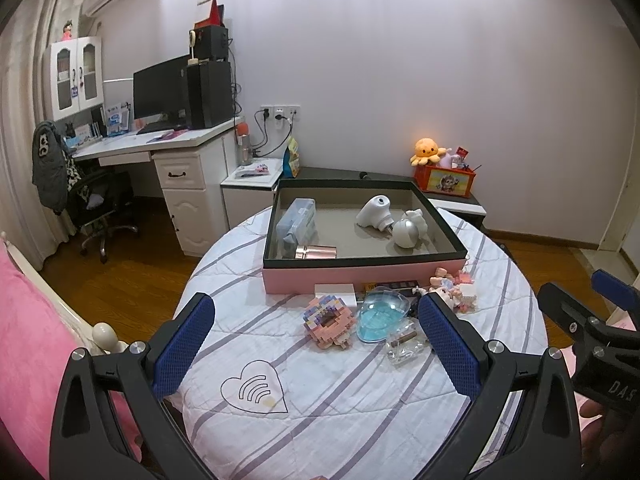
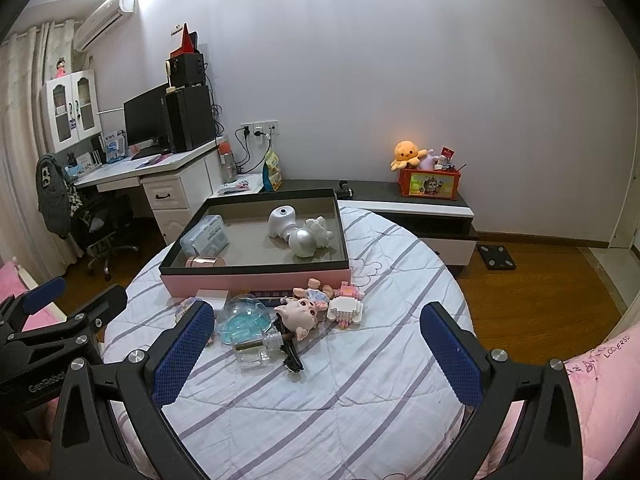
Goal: Organize rigid objects
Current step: 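Withdraw both tools from the tray toward the remaining items, then grasp the pink block donut with left tool while right tool grasps the glass bottle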
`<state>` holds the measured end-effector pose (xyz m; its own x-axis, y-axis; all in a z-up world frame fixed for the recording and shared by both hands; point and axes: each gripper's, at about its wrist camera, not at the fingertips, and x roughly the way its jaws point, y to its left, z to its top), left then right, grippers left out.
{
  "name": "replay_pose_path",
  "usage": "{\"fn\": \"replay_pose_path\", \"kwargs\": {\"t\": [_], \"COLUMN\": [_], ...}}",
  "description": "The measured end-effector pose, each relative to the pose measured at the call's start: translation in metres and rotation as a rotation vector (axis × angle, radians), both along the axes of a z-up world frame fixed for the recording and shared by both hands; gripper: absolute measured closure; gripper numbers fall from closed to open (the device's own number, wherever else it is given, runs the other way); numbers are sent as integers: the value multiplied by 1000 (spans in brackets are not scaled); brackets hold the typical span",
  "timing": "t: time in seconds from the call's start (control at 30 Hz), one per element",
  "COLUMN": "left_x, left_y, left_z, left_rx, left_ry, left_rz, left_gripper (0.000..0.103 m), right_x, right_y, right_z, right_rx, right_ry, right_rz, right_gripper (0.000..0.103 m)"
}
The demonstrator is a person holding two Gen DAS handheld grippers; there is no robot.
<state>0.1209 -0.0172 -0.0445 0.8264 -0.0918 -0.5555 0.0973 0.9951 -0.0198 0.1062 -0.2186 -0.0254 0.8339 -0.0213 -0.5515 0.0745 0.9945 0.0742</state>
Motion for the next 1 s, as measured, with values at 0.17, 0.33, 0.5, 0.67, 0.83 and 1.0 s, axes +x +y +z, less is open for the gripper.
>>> {"fn": "replay_pose_path", "kwargs": {"t": [0.17,0.33,0.5,0.67,0.83,1.0], "left_x": [5,13,26,42,63,83], "left_y": [1,4,4,4,1,0], "left_z": [-7,-22,-44,-69,-90,-106], "left_rx": [4,9,16,22,32,36], "left_ry": [21,55,106,154,197,223], "left_rz": [4,9,13,5,1,-10], "left_gripper": [0,0,0,0,0,0], "right_x": [6,14,27,41,55,75], "right_y": [-5,-9,-13,-11,0,12], "right_z": [-3,-11,-29,-52,-69,-91], "right_rx": [2,1,6,18,34,60], "right_ry": [15,37,86,148,187,245], "right_rz": [-8,-11,-5,16,61,110], "right_gripper": [0,0,0,0,0,0]}}
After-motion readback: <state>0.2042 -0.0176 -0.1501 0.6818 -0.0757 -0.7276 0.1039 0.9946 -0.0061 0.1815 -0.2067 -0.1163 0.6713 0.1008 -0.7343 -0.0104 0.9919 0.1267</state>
